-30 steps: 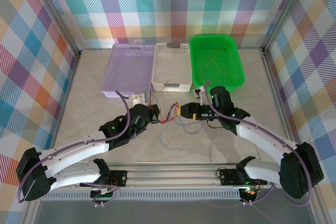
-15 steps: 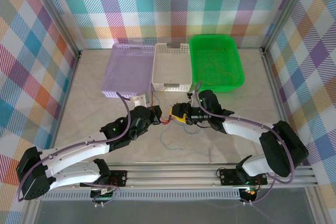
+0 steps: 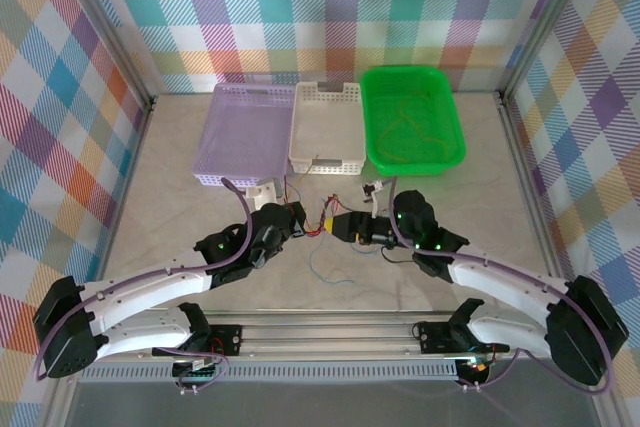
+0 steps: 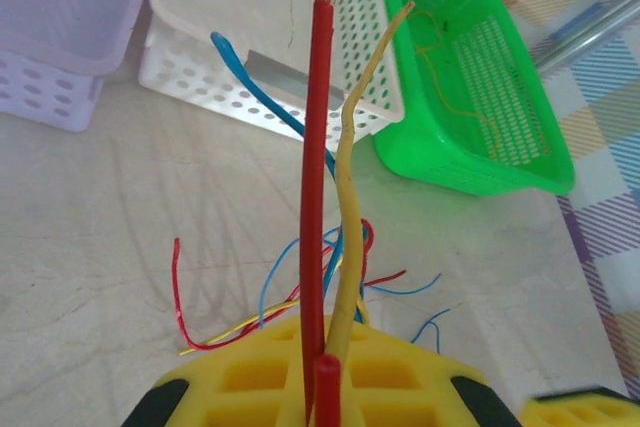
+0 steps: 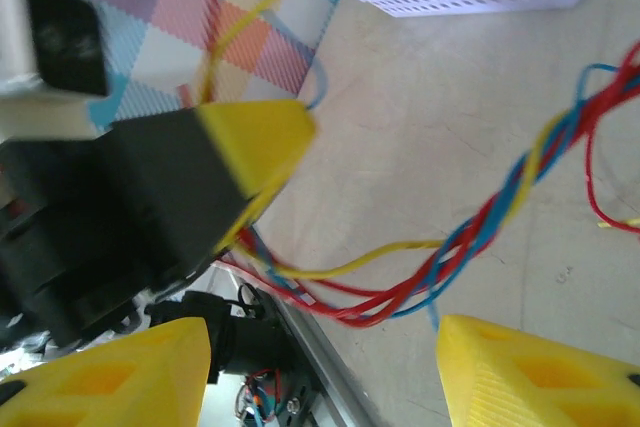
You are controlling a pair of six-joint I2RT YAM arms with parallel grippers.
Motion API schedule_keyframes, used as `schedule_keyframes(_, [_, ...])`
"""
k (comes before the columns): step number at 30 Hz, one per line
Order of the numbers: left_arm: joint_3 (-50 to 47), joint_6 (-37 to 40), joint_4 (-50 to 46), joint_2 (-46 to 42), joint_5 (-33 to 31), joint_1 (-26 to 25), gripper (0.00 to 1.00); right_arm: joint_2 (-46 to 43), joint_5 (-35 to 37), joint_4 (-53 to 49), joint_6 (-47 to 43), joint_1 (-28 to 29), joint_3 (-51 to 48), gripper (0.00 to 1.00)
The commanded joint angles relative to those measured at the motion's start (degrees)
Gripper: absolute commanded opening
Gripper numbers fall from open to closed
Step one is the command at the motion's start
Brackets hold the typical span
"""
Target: Untangle the cables
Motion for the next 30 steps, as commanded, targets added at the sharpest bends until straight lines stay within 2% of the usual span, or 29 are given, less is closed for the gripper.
schedule_keyframes(1, [2.37, -2.13, -0.77, 0.38, -1.8, -0.47, 0.0, -0.46, 4.71, 0.44, -6.85, 2.43, -4.82, 0.61])
schedule_keyframes(4, [2.55, -2.74, -0.67, 0.06, -1.47, -0.48, 0.0, 0.63, 10.72, 1.96, -9.63, 5.94, -7.05, 0.61])
schedule_keyframes(8, [2.2, -3.37, -0.85, -0.89, -1.48, -0.48, 0.0, 4.23, 14.69, 6.09, -12.57, 9.52, -7.27, 0.61])
schedule_keyframes(19, [2.04, -4.42, 0.12, -0.44, -0.93, -0.83, 0.0, 15.6, 24.71, 14.84, -15.56, 15.53, -4.22, 0.6])
schedule_keyframes(25, [2.09, -4.32, 0.21, -0.27, -0.94, -1.1, 0.0, 18.55, 30.37, 17.99, -16.37, 18.13, -2.52, 0.58])
schedule_keyframes(28, [1.78, -4.29, 0.16, -0.3, -1.18, -1.19, 0.0, 19.12, 32.91, 17.56, -17.23, 19.16, -1.54, 0.47])
schedule_keyframes(30, [1.65, -4.33, -0.13, -0.59, -1.27, -1.19, 0.0, 18.76, 35.22, 16.86, -17.0, 19.27, -1.36, 0.32])
